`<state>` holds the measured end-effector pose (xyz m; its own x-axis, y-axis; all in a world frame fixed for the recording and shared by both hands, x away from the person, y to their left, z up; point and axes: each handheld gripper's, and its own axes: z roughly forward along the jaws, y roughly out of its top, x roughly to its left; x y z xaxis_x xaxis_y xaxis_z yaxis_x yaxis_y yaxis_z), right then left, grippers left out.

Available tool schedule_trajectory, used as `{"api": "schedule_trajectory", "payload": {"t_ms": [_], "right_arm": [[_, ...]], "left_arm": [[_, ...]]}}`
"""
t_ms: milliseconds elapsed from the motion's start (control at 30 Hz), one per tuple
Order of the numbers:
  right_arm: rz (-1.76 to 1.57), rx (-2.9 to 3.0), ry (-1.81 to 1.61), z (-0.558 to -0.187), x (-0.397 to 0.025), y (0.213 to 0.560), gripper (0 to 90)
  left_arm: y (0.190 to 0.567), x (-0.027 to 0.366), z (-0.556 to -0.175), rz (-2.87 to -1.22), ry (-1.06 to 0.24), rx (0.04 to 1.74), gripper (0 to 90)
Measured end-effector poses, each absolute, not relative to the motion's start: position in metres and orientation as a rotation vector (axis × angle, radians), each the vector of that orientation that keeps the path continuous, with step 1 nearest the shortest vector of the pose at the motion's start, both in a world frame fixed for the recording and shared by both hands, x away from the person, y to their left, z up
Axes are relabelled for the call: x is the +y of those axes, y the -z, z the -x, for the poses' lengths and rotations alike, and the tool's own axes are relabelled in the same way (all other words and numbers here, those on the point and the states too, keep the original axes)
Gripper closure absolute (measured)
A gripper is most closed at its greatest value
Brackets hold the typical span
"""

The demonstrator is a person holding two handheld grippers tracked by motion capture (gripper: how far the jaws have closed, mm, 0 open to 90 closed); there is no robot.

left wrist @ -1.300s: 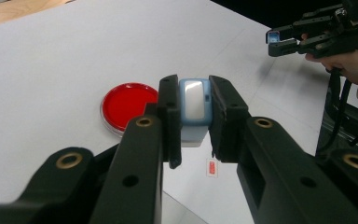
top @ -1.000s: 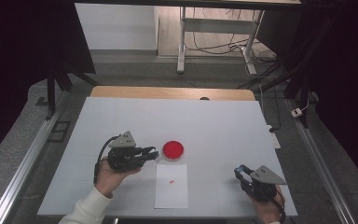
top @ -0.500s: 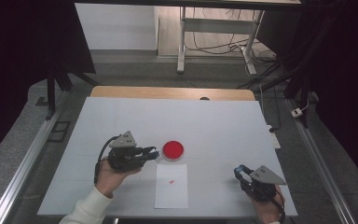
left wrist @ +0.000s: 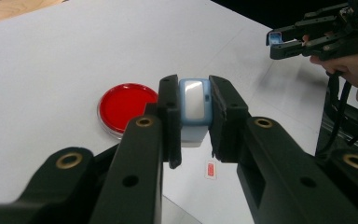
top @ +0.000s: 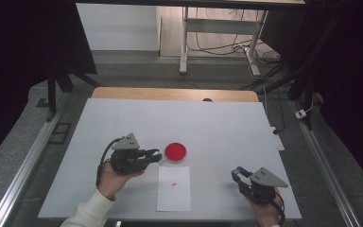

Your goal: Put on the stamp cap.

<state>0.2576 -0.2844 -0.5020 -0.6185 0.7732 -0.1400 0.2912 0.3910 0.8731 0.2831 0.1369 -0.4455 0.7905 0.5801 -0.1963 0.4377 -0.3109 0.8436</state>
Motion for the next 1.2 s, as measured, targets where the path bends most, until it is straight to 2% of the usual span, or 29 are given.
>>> {"api": "schedule_trajectory", "payload": {"t_ms": [1200], "right_arm": [[-0.806, 2.209, -1.264, -0.257, -0.216, 0.508, 65.3]], "left_arm": [[0.445, 0.128, -0.281, -1.940, -0.132, 0.738, 75.7]]}}
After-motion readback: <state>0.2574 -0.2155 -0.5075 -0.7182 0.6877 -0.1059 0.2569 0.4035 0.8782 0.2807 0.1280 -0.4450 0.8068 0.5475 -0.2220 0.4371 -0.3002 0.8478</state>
